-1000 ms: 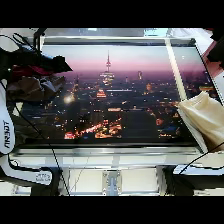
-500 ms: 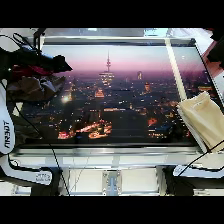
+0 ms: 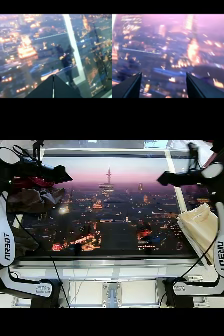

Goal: Fold the shirts.

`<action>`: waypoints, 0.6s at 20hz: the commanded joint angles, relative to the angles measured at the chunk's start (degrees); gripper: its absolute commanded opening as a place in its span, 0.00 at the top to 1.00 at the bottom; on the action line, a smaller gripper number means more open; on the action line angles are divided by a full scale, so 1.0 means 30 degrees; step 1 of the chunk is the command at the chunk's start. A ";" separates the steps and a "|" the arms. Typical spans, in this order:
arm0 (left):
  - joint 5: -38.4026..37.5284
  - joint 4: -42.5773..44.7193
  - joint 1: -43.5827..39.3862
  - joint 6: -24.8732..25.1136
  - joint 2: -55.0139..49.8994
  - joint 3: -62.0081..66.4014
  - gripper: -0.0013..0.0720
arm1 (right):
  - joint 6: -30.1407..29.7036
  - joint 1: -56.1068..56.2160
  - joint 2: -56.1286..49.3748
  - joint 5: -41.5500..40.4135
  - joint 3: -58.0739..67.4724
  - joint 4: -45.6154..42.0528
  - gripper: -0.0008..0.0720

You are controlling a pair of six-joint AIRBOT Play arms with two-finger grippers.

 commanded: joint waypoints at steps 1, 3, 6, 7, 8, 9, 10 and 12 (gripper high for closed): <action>0.0022 0.0007 -0.0109 -0.0022 0.0015 0.0007 0.97 | -0.0911 0.3111 -0.0131 -0.2973 -0.0612 -0.3963 0.15; 0.0022 0.0022 -0.0153 -0.0015 0.0015 0.0007 0.97 | -0.0903 0.3774 -0.0131 -0.3504 -0.0612 -0.5748 0.15; 0.0000 0.0015 -0.0168 -0.0015 0.0015 0.0007 0.97 | -0.0984 0.3861 -0.0131 -0.3657 -0.0605 -0.8597 0.18; -0.0007 0.0007 -0.0175 -0.0015 0.0015 0.0007 0.97 | -0.0984 0.3825 -0.0131 -0.3643 -0.0612 -0.9122 0.18; -0.0007 0.0007 -0.0189 -0.0015 0.0015 0.0007 0.97 | -0.0984 0.3825 -0.0131 -0.3650 -0.0605 -0.9624 0.18; -0.0015 0.0000 -0.0189 -0.0022 0.0015 0.0007 0.97 | -0.0984 0.3832 -0.0131 -0.3650 -0.0605 -0.9850 0.18; -0.0109 0.0000 -0.0189 -0.0022 0.0015 0.0007 0.97 | -0.0984 0.3832 -0.0131 -0.3650 -0.0605 -0.9836 0.18; -0.0663 0.0015 -0.0189 0.0000 0.0015 0.0007 0.97 | -0.0984 0.3840 -0.0131 -0.3650 -0.0605 -0.9836 0.18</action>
